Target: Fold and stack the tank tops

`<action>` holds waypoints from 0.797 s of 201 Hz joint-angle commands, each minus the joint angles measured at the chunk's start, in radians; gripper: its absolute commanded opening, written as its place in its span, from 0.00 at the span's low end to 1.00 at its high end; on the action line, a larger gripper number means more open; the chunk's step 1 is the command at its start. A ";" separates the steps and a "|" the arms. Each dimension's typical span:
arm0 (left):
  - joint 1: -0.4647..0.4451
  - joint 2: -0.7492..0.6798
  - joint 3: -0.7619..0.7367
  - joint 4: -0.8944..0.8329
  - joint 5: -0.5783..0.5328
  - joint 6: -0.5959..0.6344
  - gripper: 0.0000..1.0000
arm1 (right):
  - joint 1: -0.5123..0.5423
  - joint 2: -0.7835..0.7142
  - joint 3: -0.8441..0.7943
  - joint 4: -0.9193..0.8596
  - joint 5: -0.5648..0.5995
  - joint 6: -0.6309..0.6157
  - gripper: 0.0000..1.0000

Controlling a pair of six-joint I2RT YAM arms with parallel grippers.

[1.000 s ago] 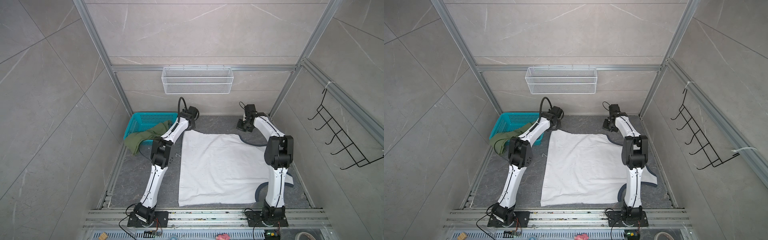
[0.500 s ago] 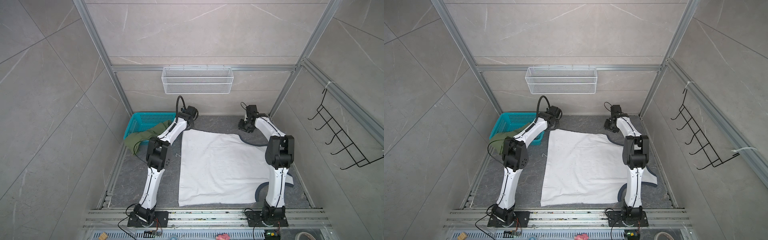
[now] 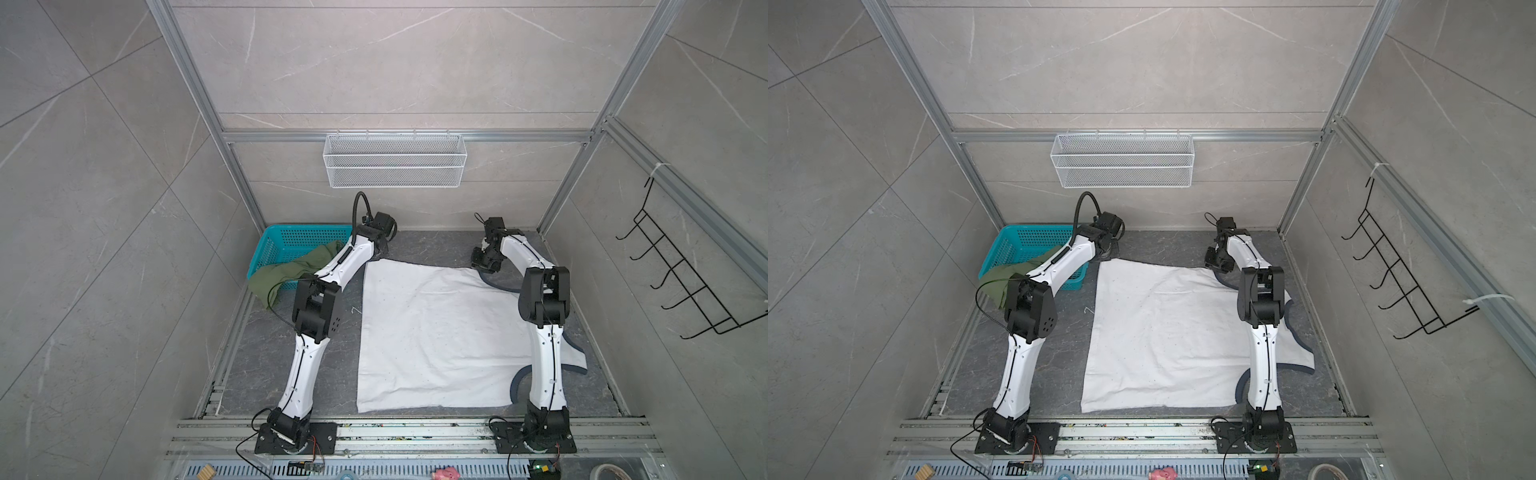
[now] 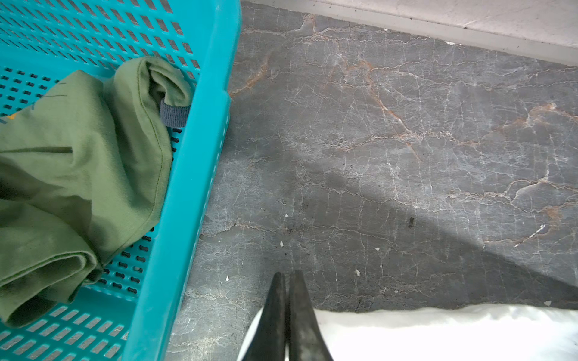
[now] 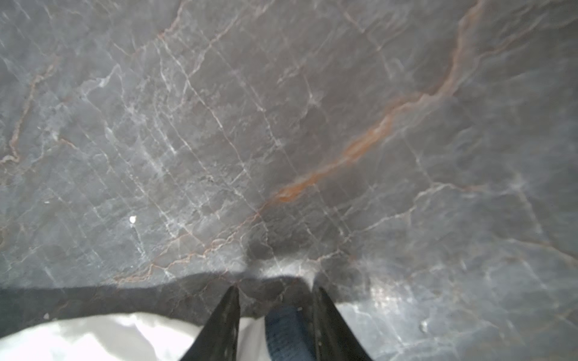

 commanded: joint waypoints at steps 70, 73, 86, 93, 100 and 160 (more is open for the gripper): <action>-0.004 -0.066 -0.027 0.021 -0.028 -0.001 0.00 | 0.009 -0.035 -0.027 -0.045 0.022 -0.005 0.14; -0.004 -0.069 -0.029 0.023 -0.030 -0.001 0.00 | 0.009 -0.040 -0.028 -0.043 0.026 -0.003 0.14; -0.003 -0.088 -0.058 0.038 -0.032 -0.008 0.00 | 0.009 -0.067 -0.036 -0.030 0.047 -0.004 0.10; -0.001 -0.103 -0.081 0.053 -0.034 -0.010 0.00 | 0.008 -0.088 -0.049 -0.013 0.054 -0.007 0.09; -0.001 -0.120 -0.105 0.072 -0.035 -0.010 0.00 | 0.008 -0.107 -0.065 0.005 0.054 -0.010 0.08; 0.000 -0.251 -0.301 0.201 -0.063 -0.010 0.00 | 0.008 -0.331 -0.360 0.218 0.045 0.002 0.07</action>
